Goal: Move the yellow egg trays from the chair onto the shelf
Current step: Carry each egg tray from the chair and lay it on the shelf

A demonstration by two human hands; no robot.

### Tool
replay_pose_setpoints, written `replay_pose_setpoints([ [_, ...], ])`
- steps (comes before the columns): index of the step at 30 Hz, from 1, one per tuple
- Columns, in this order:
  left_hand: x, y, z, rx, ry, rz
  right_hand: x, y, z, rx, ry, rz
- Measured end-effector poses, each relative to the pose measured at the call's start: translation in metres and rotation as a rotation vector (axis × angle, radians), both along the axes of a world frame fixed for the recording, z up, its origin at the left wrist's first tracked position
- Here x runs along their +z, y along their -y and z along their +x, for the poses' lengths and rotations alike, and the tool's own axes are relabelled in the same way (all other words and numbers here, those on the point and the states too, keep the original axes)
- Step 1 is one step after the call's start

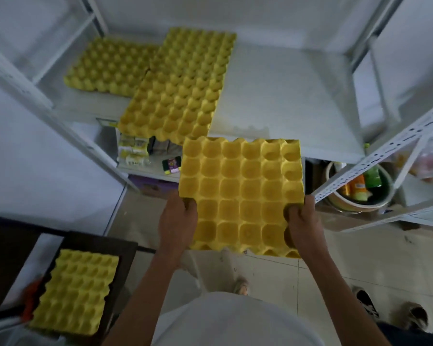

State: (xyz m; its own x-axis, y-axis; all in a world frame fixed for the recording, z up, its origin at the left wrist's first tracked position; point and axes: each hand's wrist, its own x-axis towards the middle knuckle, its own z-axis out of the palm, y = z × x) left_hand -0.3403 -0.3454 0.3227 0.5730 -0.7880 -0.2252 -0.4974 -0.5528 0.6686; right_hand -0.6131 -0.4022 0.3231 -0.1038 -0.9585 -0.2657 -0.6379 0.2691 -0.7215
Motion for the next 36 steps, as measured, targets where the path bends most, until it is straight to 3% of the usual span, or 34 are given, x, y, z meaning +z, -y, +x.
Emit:
replay_pose_setpoints([
  [6,0.029,0.082,0.002,-0.094,0.053,-0.180,-0.001,0.077,-0.022,-0.197,-0.027,-0.002],
  [13,0.042,0.199,0.021,-0.306,-0.260,-0.131,-0.006,0.188,-0.008,-0.263,-0.132,0.012],
  [18,0.023,0.245,0.032,-0.437,-0.415,-0.094,-0.011,0.242,-0.006,-0.385,0.021,0.043],
  [20,0.018,0.256,0.041,-0.481,-0.420,-0.153,-0.007,0.247,0.000,-0.362,-0.082,0.011],
  [23,0.008,0.275,0.072,-0.525,-0.134,-0.269,-0.007,0.235,0.023,-0.164,-0.479,-0.227],
  [26,-0.007,0.309,0.114,-0.584,0.221,-0.289,-0.017,0.221,0.054,0.145,-0.684,-0.353],
  [28,-0.019,0.338,0.137,-0.622,0.393,-0.152,-0.027,0.224,0.065,0.261,-0.730,-0.319],
  [31,-0.036,0.365,0.158,-0.651,0.498,0.046,-0.037,0.251,0.064,0.245,-0.746,-0.308],
  [36,-0.056,0.356,0.160,-0.623,0.660,-0.039,-0.043,0.329,0.058,0.231,-0.756,-0.273],
])
